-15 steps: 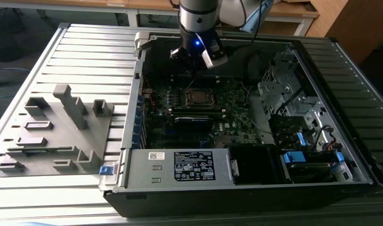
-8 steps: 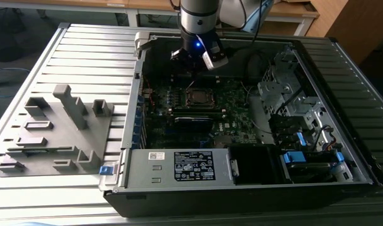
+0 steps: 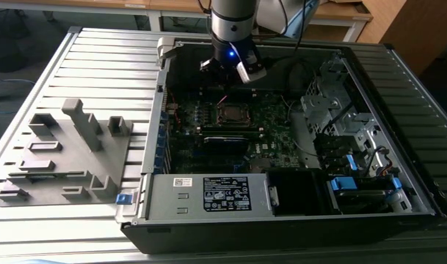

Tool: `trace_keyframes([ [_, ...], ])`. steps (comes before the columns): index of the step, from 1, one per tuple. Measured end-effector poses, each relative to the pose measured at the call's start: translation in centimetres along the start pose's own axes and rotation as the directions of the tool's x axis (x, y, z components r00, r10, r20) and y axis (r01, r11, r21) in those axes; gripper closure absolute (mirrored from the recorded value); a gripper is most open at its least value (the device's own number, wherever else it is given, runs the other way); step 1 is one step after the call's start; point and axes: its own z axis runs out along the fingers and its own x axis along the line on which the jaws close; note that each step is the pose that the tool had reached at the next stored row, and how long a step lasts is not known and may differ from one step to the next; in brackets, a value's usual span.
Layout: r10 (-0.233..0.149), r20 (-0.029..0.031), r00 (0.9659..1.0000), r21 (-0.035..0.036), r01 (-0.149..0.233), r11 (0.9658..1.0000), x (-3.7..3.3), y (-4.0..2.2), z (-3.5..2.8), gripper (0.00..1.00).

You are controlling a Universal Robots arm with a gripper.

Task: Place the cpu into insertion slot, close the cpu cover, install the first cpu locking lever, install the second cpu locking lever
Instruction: 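Install the first cpu locking lever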

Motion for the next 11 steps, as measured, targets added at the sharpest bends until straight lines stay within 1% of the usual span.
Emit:
trace_keyframes([
  [7,0.0,-0.0001,1.0,0.0002,0.0,1.0,-0.78,-0.01,0.29,0.89],
  [11,0.0,0.0001,1.0,0.0,0.0,1.0,-1.1,-0.03,0.49,0.89],
])
